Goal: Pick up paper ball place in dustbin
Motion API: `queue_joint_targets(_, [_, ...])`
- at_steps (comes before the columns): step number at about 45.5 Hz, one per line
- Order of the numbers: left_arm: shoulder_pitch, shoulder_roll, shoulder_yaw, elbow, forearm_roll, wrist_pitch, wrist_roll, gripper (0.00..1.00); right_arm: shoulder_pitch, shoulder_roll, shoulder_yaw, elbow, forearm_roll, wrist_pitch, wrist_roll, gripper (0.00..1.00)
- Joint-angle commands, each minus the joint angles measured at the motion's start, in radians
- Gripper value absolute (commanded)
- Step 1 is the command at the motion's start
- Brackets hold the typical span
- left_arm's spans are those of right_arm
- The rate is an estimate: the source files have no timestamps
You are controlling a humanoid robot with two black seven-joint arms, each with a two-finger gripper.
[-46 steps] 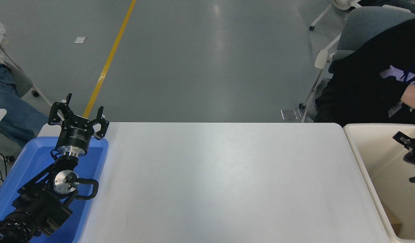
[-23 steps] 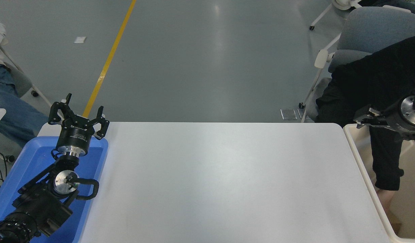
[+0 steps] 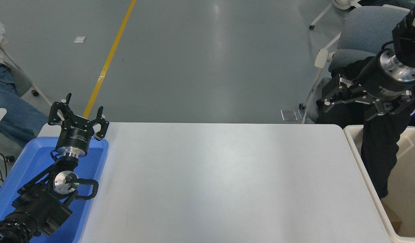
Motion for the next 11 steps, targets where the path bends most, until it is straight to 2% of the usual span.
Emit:
queue_joint_targets(1, [0.0,0.0,-0.001,0.0,0.0,0.0,0.0,0.99,0.065,0.035,0.006,0.02,0.006,0.017,0.0,1.0])
queue_joint_targets(11, [0.0,0.0,-0.001,0.0,0.0,0.0,0.0,0.99,0.105,0.035,0.007,0.029,0.006,0.017,0.001,1.0])
